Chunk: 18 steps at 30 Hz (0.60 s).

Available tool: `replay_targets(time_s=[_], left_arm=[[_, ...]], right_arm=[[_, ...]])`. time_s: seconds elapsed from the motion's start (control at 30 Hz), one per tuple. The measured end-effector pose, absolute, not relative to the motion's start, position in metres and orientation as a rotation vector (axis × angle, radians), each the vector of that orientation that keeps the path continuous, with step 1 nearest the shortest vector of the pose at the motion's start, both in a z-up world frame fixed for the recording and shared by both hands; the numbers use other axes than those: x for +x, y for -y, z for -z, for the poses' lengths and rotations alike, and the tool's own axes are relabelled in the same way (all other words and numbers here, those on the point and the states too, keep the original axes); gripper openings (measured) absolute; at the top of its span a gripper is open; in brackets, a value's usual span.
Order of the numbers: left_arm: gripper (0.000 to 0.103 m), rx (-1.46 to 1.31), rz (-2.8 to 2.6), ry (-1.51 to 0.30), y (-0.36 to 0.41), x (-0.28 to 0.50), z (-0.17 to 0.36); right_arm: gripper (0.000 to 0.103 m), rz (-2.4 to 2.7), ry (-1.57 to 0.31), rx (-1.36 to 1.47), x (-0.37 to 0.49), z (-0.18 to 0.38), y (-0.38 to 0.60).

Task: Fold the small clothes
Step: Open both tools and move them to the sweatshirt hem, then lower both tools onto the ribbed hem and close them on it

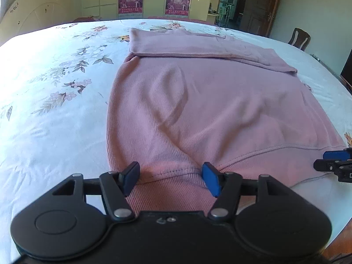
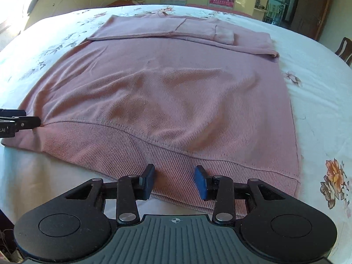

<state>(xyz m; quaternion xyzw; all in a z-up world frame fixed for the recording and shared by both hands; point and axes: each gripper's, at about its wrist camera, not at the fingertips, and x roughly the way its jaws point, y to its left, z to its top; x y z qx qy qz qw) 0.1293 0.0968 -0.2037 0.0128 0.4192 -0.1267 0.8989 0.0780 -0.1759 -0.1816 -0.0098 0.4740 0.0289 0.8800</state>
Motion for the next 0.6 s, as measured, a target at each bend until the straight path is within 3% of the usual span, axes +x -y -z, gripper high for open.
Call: replay_targets(time_s=[0.07,0.23,0.27,0.3,0.33,0.37,0.6], left_arm=[[0.073,0.016,0.240,-0.853,-0.097,0.130,0.198],[0.080,0.046,0.194,-0.851,-0.093,0.134,0.192],[0.082,0.055,0.180,-0.853,-0.092,0.135,0.192],[0.082,0.059,0.165,-0.854,-0.093,0.134,0.191],[0.084,0.059,0.151,-0.859,-0.095,0.135,0.191],[0.085,0.055,0.134,-0.865,-0.097,0.134,0.191],[0.085,0.052,0.080,-0.905,-0.107,0.133,0.198]], right_arm=[[0.039,-0.019,-0.932,0.001,0.075,0.171,0.182],[0.039,0.066,-0.895,0.038,0.073,0.158,0.205],[0.043,0.090,-0.901,0.032,0.073,0.159,0.211],[0.051,0.116,-0.905,0.036,0.073,0.159,0.217],[0.074,0.147,-0.900,0.044,0.071,0.158,0.224],[0.083,0.170,-0.887,0.050,0.067,0.158,0.231],[0.083,0.227,-0.931,0.125,0.055,0.172,0.263]])
